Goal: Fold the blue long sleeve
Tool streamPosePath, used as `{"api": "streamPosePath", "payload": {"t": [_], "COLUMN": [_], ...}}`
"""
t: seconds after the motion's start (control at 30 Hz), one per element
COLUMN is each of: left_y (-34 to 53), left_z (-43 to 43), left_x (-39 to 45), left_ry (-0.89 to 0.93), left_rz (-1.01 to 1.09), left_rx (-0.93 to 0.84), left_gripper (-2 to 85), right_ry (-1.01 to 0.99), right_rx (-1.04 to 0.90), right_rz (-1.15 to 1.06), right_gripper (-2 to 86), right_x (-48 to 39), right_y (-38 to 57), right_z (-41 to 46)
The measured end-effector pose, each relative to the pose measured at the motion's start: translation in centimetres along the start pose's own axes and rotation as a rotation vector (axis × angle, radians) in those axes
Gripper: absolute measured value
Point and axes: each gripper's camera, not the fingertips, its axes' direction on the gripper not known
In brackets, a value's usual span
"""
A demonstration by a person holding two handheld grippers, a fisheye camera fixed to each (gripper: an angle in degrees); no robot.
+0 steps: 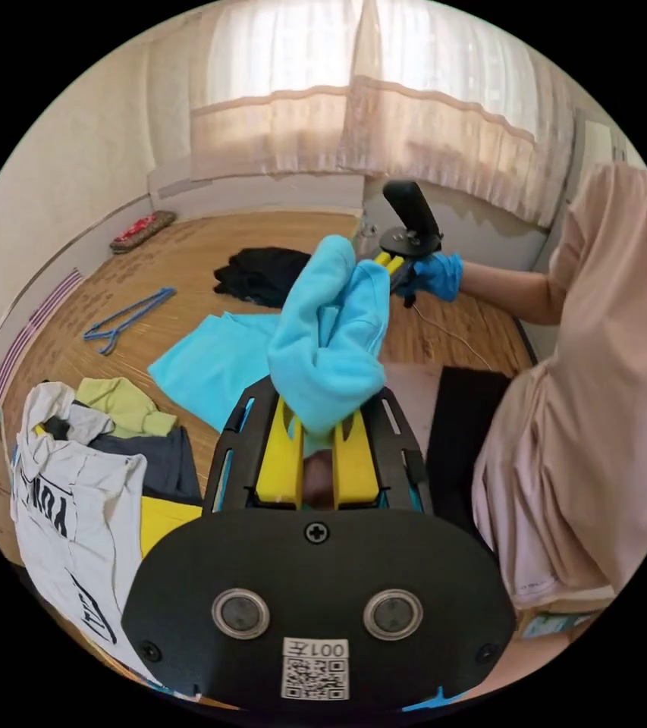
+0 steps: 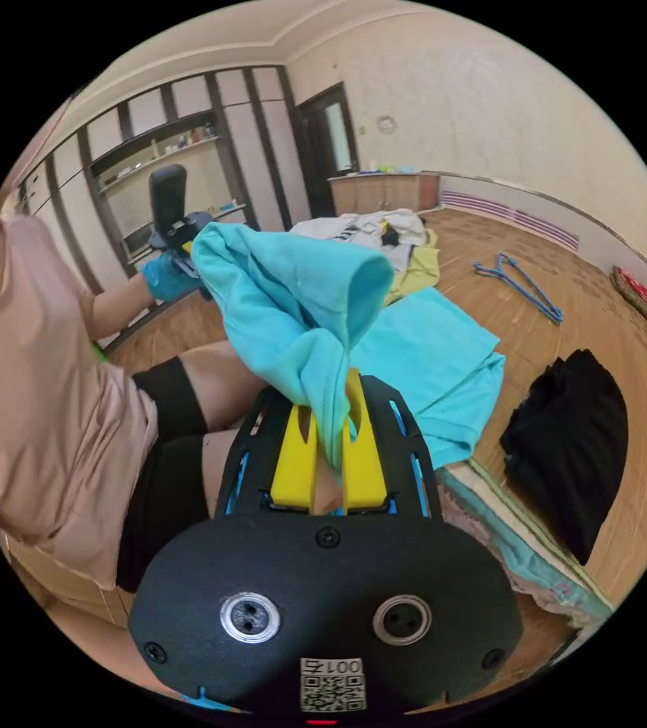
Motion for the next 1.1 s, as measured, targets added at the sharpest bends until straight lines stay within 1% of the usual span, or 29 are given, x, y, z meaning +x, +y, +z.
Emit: {"api": "streamPosePath", "payload": {"t": [0.03, 0.13, 0.27, 0.4, 0.5, 0.57, 0.6, 0.67, 0.7, 0.77, 0.93, 1.0, 1.1], "left_y": [-0.5, -2.0, -3.7, -4.4, -3.6, -2.2, -1.8, 0.0, 0.5, 1.4, 1.6, 1.3, 0.8], "left_z": [-0.1, 1.5, 5.6, 9.1, 12.6, 14.8, 14.9, 14.3, 14.0, 13.0, 12.2, 12.2, 13.2], "left_x": [-2.1, -7.5, -14.0, -18.1, -21.8, -24.1, -24.6, -26.2, -26.5, -27.2, -27.1, -26.8, -27.0], "left_ry": [-0.013, -0.042, -0.095, -0.134, -0.131, -0.161, -0.156, -0.084, -0.076, -0.052, 0.029, 0.017, -0.038], "left_rz": [-0.037, -0.093, -0.152, -0.200, -0.398, -0.545, -0.580, -0.747, -0.775, -0.771, -0.662, -0.622, -0.609], "left_rx": [0.043, 0.035, -0.052, -0.141, -0.211, -0.261, -0.249, -0.131, -0.103, -0.034, -0.013, -0.013, -0.075], "left_gripper": [0.7, 0.1, -0.1, 0.3, 1.2, 2.2, 2.6, 3.0, 2.9, 2.4, 2.5, 2.8, 2.9], "right_ry": [0.038, 0.153, 0.255, 0.273, 0.332, 0.403, 0.415, 0.437, 0.439, 0.407, 0.360, 0.347, 0.316], "right_rx": [0.013, 0.006, -0.016, -0.044, -0.092, -0.140, -0.144, -0.127, -0.123, -0.096, 0.030, 0.038, -0.004], "right_rz": [0.016, 0.010, 0.048, 0.126, 0.251, 0.397, 0.422, 0.461, 0.462, 0.424, 0.268, 0.224, 0.192], "right_gripper": [3.6, 2.5, 1.7, 1.4, 1.3, 1.4, 1.4, 1.4, 1.4, 1.8, 4.7, 6.6, 8.3], "right_x": [1.2, 3.6, 7.3, 10.9, 14.2, 16.5, 16.8, 17.5, 17.5, 17.3, 14.7, 14.0, 14.1], "right_y": [-0.9, -3.1, -5.0, -5.7, -5.3, -4.4, -4.1, -3.1, -2.9, -2.6, -4.0, -5.0, -6.3], "right_z": [0.1, 1.3, 4.8, 7.7, 10.2, 11.3, 11.4, 11.0, 10.8, 10.0, 9.1, 9.8, 12.2]}}
